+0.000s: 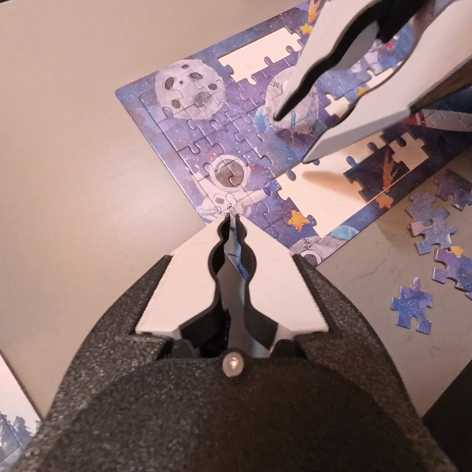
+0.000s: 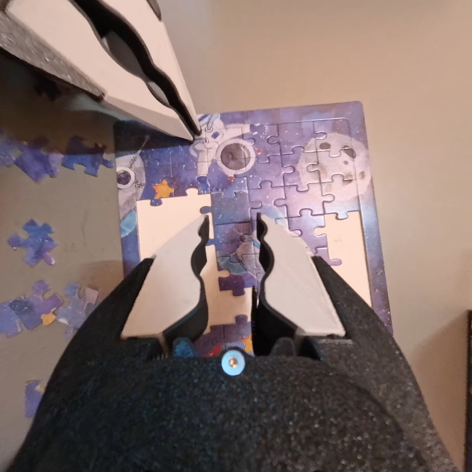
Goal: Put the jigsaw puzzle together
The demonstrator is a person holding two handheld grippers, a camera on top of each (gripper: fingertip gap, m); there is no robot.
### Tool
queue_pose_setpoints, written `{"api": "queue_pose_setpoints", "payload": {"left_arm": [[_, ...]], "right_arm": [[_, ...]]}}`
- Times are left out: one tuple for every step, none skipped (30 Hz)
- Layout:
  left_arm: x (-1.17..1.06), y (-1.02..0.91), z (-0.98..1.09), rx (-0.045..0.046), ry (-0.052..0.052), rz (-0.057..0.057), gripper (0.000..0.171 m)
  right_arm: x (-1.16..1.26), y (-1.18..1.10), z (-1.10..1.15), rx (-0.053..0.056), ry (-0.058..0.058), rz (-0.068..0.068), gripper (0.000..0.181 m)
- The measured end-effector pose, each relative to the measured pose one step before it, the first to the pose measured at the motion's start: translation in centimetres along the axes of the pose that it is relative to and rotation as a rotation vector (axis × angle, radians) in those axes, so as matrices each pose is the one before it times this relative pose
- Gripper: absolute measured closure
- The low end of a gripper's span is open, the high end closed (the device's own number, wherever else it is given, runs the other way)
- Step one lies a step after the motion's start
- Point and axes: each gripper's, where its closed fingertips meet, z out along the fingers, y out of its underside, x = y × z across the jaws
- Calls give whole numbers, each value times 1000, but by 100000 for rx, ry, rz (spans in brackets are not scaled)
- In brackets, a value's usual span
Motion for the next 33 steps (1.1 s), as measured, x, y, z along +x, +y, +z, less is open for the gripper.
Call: {"api": "queue_pose_setpoints", "payload": {"left_arm": [[2,-6,5,23,-42,20,167],[3,7,6,29,-51,34,167],[1,1,-1,27,-59,61,167],[2,8,-20,-7,-27,46,167],[1,-4,-9,-24,8,17,167],[13,-2,-10,-3,-4,0,167],[0,0,0,3,1,-5,167],[-2,-7,6,2,11,-2,167],[-1,0,0,1,1,21,167],[-1,0,0,-3,17,47,167],[7,1,0,-6,77,52,167],[7,0,-15,17,87,20,167],[4,13,-3,40,95,-76,167],[-5,5,4,19,116,-163,167],[-11,7,3,4,82,-142,167],[-9,4,7,5,47,-102,167],[0,-6,-8,-10,-14,-14,167],[-2,6,-1,-27,-110,128,167],[3,-4,13,-59,-202,200,167],[3,-5,21,-131,-280,248,167],[-8,-3,-15,-250,-355,347,167],[6,-16,-33,-585,-480,728,167],[-34,-36,-43,-937,-1026,1408,167],[-155,-138,-83,-191,-1898,1829,165],[-132,-426,-274,1800,-1661,1396,156],[97,-726,-450,3601,68,282,152],[439,-848,-497,4336,2629,-1191,151],[810,-854,-511,4133,5531,-3065,151],[995,-708,-392,3379,7389,-4765,151],[922,-525,-253,2613,7485,-5560,151],[765,-350,-138,1940,6864,-5507,149],[677,-218,-49,1257,6753,-5592,148],[670,-185,-53,1091,7142,-6027,146]], "right_arm": [[-92,82,381,-1001,1064,-1532,144],[24,145,282,-1473,1017,-1648,144],[1,229,214,-1649,1166,-1632,144],[-75,-117,4,849,-384,-568,147],[19,87,2,-275,-259,126,147],[-52,-13,34,448,-1022,910,149],[15,16,6,277,-665,1089,150],[-17,-2,13,167,-261,550,150],[-25,9,25,71,132,-126,151],[-5,1,-1,-114,283,-197,151],[-77,-15,2,-119,481,-617,151],[-40,-14,-150,-232,3,-806,151],[-237,188,-286,-1429,-1330,-1008,151],[7,154,-416,-860,481,-658,151],[53,90,-609,26,210,-182,151],[-156,23,-717,396,-1014,511,151],[16,-62,-761,1290,-250,927,151],[-101,-54,-803,1259,-676,1110,151],[-259,167,-653,-34,-1757,1628,151],[-6,256,-466,-1042,-621,1469,151],[41,205,-301,-309,94,678,151],[-60,-17,-163,690,-119,-262,151],[-145,-298,-19,1993,-334,-763,151],[-320,-438,97,2175,-1114,-864,151],[-408,-403,153,1430,-1229,-1178,151],[-78,-357,127,924,1216,-1626,151],[68,-292,94,890,1803,-1786,151],[-265,-308,23,1019,-496,-1399,151],[-213,-371,-120,1347,-110,-788,151],[-199,-482,-318,1754,742,-876,151],[-333,-336,-223,1503,-612,-1056,151],[-695,-369,-257,1805,-3187,-578,151],[-933,-460,-221,2063,-4498,-110,151]]}}
